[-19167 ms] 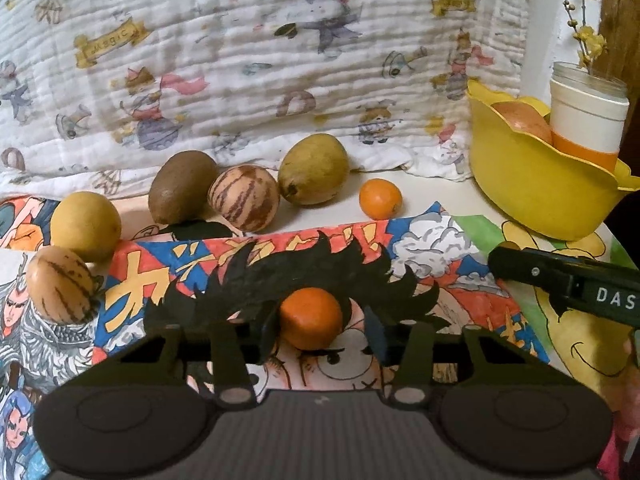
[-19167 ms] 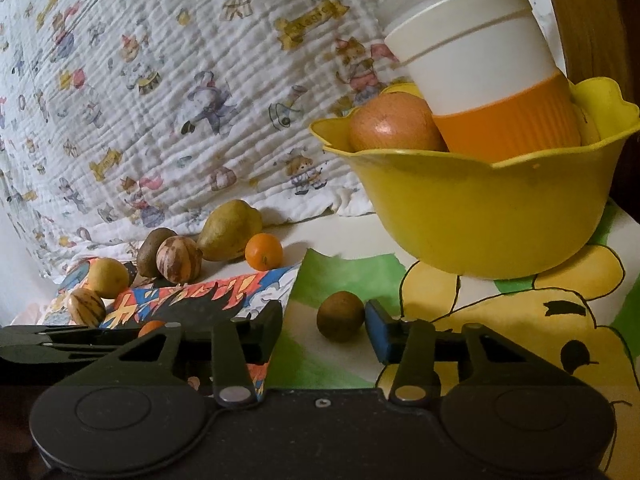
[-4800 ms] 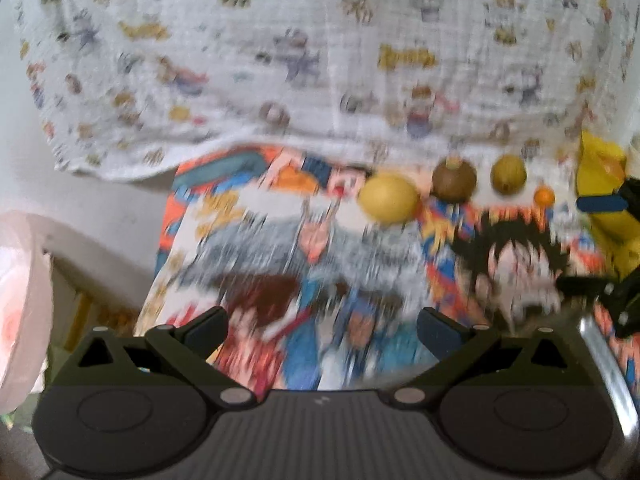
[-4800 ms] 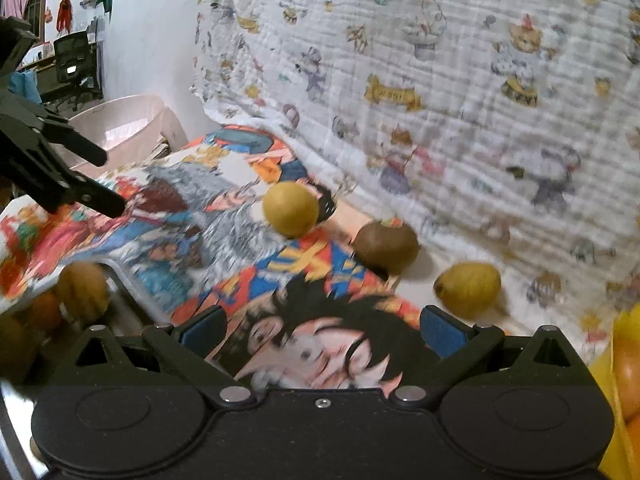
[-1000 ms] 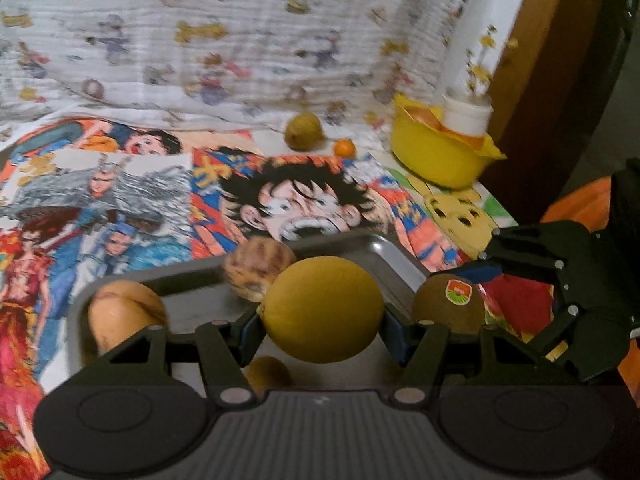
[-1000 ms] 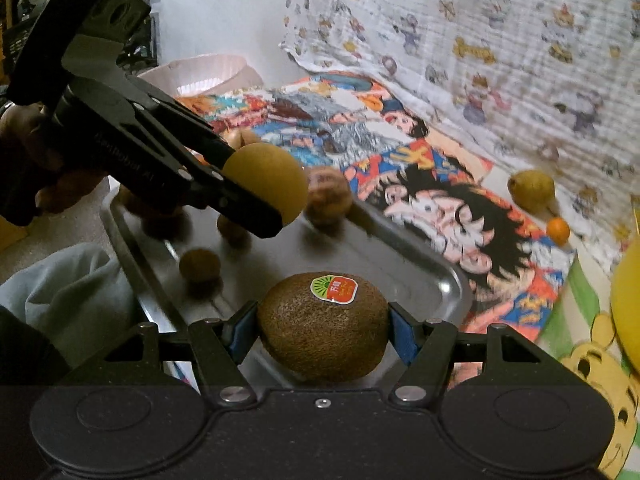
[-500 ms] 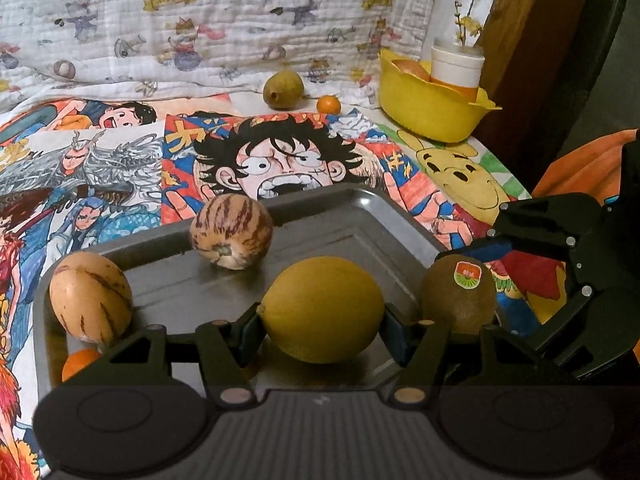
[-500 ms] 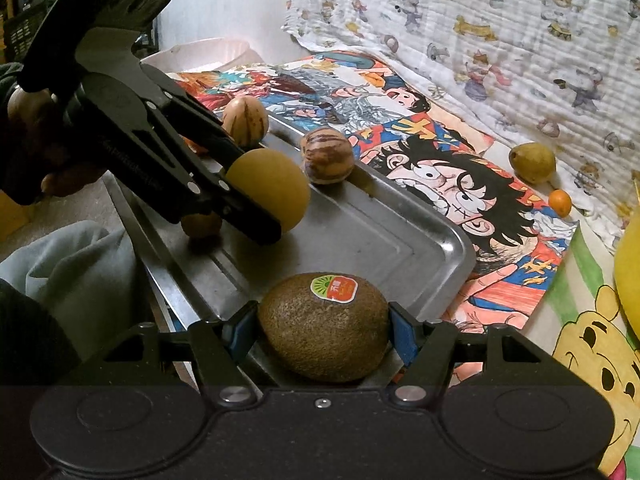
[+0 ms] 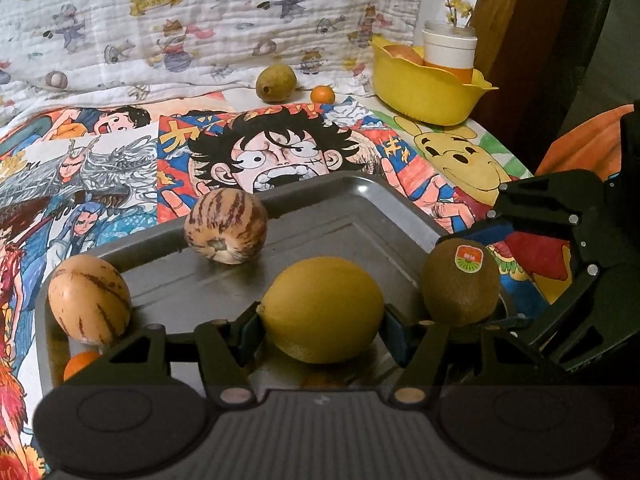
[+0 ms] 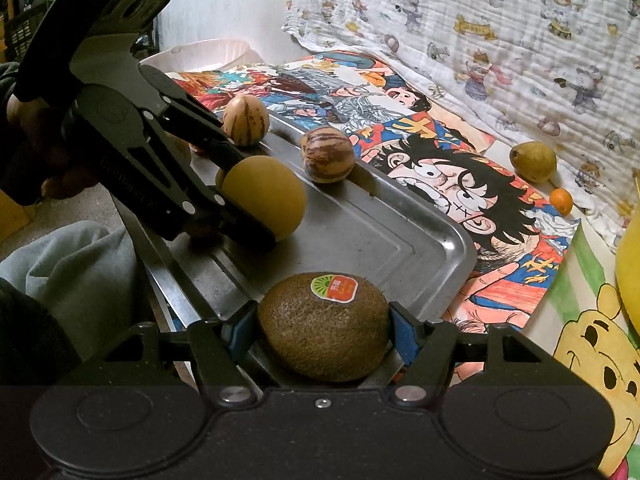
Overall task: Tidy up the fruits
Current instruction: 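Lower the lemon and kiwi onto the tray and open both grippers, then lift both open tools away from the tray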
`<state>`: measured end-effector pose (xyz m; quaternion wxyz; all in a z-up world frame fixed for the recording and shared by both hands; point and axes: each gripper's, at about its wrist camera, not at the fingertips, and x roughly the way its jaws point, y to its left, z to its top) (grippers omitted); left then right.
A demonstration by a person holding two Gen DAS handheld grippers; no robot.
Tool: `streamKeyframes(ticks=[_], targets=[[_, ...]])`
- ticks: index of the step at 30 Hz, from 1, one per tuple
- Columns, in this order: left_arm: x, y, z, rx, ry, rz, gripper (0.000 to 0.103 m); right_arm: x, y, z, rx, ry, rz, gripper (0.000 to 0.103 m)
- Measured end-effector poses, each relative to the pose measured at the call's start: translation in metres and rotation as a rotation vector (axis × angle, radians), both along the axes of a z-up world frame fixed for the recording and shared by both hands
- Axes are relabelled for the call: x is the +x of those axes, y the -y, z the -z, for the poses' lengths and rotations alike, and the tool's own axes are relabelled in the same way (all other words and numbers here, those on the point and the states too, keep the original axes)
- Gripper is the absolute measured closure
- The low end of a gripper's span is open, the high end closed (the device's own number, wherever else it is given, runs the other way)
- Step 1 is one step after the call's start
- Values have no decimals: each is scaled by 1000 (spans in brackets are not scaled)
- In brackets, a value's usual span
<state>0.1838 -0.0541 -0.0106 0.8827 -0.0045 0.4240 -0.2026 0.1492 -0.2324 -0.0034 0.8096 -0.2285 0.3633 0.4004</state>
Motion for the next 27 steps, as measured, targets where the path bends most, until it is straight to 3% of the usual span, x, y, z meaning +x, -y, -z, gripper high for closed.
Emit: streamKeyframes(ticks=[3, 5, 11, 20, 27], targets=[[-1, 0, 0, 2, -4, -1, 37, -1, 1, 0, 3, 4, 2, 32], [-2, 0, -1, -2, -7, 2, 31, -1, 2, -2, 8, 6, 5, 29], [-9, -6, -5, -35, -12, -25, 26, -4, 6, -5, 25, 2, 14, 22], [-41, -16, -20, -60, 82, -85, 4, -12, 9, -8, 74, 4, 29, 12], [-69, -26, -24, -36, 144, -118, 1, -15, 8, -8, 104, 9, 43, 3]])
